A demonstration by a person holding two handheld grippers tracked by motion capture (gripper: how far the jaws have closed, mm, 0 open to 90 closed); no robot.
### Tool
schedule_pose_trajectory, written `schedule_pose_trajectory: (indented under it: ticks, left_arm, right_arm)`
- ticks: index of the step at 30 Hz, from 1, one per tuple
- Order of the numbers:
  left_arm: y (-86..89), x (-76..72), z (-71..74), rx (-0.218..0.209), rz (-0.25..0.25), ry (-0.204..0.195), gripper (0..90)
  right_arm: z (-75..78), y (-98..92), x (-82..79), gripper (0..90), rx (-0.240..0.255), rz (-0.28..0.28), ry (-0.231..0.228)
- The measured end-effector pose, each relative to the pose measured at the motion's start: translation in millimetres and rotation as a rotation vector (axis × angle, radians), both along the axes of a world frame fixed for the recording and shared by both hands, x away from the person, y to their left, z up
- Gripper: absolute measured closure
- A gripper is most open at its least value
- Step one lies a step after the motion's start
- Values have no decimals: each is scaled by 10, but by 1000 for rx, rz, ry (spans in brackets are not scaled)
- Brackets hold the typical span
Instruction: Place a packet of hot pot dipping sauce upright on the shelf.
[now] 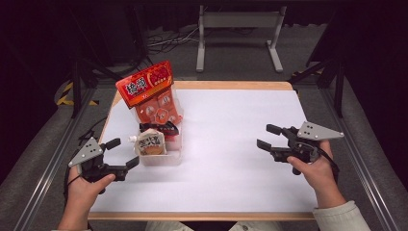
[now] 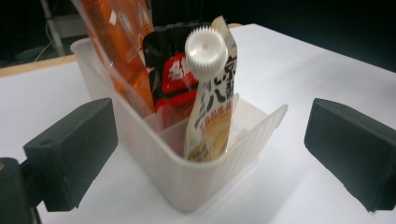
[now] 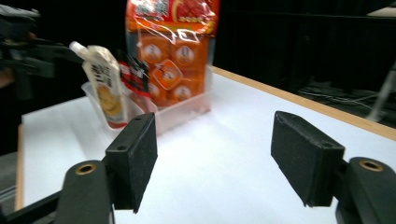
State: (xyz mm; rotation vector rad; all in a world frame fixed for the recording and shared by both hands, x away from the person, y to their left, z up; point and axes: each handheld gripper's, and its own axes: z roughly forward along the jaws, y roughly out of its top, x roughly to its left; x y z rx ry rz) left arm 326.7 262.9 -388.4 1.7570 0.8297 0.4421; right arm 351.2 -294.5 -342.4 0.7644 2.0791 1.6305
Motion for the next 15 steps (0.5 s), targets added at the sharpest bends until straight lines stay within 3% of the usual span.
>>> schedule_pose_trajectory:
  ticks: [4,7,15]
  left_arm:
    - [37,-89,-53,6,8,17,26]
    - [55,-130,-103,5,15,8,26]
    - [73,-140,-308,20,10,14,31]
  right_arm:
    - [-65,-116,-66,297,-16,-46,-1]
    - [-117,-197,-117,294,-37,-76,-5]
    - [-338,-343,-282,290,-54,-118,-2]
